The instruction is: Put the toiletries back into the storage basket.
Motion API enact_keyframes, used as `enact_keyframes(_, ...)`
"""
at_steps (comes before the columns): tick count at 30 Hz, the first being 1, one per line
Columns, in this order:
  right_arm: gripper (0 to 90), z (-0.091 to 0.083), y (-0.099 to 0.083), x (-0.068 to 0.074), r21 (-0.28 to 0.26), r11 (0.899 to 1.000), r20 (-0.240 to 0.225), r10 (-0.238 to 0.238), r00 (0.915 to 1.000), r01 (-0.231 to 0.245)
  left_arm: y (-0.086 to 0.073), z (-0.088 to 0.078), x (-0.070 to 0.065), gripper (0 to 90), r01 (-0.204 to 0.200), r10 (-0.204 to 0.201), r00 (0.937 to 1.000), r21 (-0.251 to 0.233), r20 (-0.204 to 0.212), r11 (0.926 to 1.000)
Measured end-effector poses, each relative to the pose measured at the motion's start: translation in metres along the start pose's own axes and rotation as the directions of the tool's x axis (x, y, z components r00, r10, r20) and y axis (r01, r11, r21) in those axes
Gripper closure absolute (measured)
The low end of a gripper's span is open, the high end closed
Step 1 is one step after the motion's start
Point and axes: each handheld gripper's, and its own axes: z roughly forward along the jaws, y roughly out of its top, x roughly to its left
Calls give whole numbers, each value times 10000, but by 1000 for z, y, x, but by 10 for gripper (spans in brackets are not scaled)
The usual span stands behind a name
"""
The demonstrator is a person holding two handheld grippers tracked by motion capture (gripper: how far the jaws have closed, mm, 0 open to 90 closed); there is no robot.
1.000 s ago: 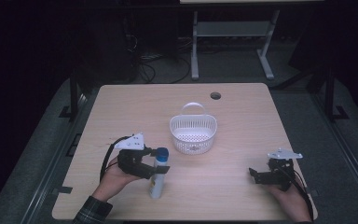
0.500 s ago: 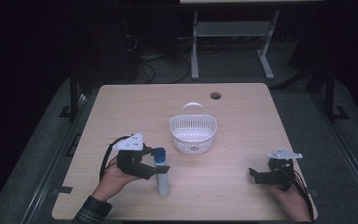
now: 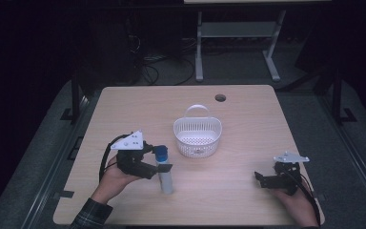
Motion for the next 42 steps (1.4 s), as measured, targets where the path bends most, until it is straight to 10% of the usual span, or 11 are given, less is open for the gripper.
enact_keyframes(42,8,0,0,0,-6,10000,-7,11,10000,-11,69,-12,44,354,-369,288,9933,-714,-1120,9968)
